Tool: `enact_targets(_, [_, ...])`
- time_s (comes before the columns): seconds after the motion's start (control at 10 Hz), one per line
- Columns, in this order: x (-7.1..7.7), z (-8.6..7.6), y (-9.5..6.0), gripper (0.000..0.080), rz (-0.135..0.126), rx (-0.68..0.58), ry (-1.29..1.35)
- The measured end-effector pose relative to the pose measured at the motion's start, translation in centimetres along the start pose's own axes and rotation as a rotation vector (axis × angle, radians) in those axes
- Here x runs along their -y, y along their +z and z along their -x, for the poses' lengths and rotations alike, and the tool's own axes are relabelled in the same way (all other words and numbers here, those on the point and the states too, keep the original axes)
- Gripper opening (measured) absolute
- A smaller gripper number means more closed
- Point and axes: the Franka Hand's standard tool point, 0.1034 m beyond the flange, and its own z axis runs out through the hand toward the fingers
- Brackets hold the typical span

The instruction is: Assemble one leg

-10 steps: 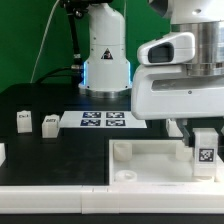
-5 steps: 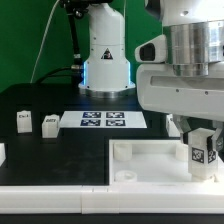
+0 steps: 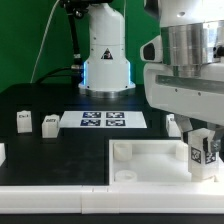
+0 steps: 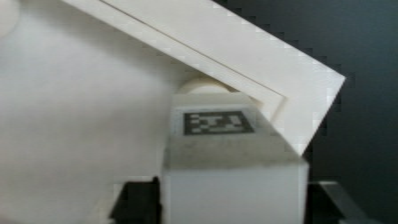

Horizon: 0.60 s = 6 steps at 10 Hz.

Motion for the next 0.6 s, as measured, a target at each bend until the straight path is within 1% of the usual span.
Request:
enact_targets(0.1, [0.03,0.04,0.0,0.0488,0.0,0.0,-0.032])
enact_targets(0.2, [0.16,0.19,-0.04,0.0613,-0.002,0.0,-0.037])
enact_targets(0.3, [0.17,0.24,-0.03,0.0638,0.0,-0.002,-0.104])
enact_targets(0.6, [0.51,0.53,-0.17,0.0648,0.002,-0.005,-0.449])
